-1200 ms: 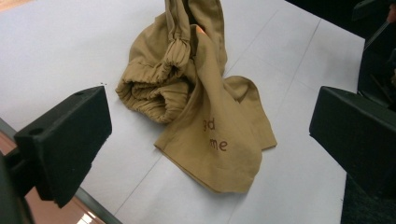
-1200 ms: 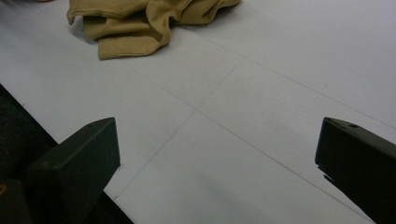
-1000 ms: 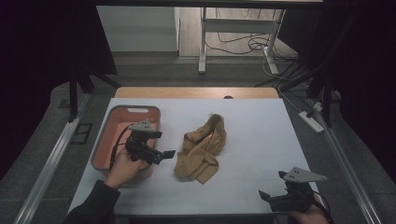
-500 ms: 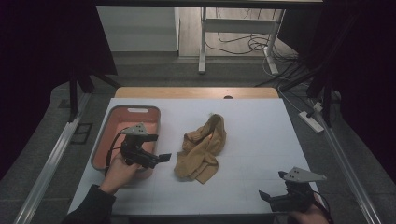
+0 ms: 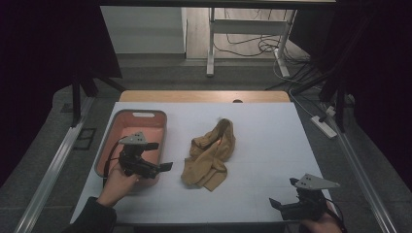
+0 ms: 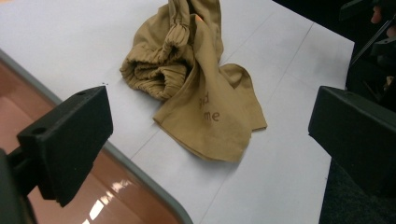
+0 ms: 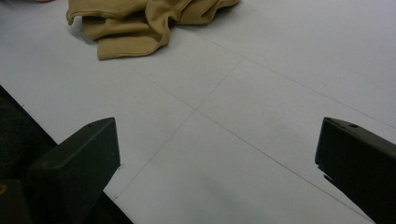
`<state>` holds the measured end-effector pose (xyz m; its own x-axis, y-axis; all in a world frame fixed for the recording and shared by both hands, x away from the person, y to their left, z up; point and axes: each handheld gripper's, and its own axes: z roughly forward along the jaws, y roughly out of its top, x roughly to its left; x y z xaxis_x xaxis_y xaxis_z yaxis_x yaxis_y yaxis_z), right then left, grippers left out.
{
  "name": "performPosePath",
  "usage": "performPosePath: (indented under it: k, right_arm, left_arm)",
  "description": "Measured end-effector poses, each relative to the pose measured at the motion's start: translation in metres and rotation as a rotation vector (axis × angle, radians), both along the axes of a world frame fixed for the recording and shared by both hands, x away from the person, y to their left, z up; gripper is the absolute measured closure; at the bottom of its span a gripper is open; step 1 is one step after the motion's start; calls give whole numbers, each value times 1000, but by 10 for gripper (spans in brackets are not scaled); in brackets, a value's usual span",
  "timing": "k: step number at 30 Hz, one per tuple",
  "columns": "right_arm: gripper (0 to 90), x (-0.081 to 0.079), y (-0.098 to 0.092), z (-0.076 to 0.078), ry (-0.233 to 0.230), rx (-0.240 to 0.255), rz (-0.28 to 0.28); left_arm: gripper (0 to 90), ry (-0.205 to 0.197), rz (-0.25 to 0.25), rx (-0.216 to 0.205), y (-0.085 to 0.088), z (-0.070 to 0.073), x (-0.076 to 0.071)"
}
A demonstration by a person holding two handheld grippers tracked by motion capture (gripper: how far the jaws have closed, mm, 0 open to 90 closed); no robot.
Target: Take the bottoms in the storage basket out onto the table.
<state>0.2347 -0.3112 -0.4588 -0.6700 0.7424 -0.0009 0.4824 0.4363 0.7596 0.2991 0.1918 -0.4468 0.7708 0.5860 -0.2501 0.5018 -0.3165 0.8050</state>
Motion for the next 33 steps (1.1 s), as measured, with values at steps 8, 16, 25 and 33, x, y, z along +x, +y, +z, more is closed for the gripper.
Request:
performPosePath:
  k: [8, 16, 25, 33]
  right_arm:
    - [1, 0, 0, 0, 0, -1, -2]
    - [1, 0, 0, 0, 1, -1, -2]
    - [1, 0, 0, 0, 0, -2, -3]
    - [1, 0, 0, 0, 1, -3, -4]
  left_arm:
    - [6, 4, 25, -10, 11, -2, -8]
    - [6, 10, 42, -19, 19, -4, -16]
    - [0, 0, 62, -8, 24, -4, -25]
    - [0, -5, 86, 3, 30, -5, -32]
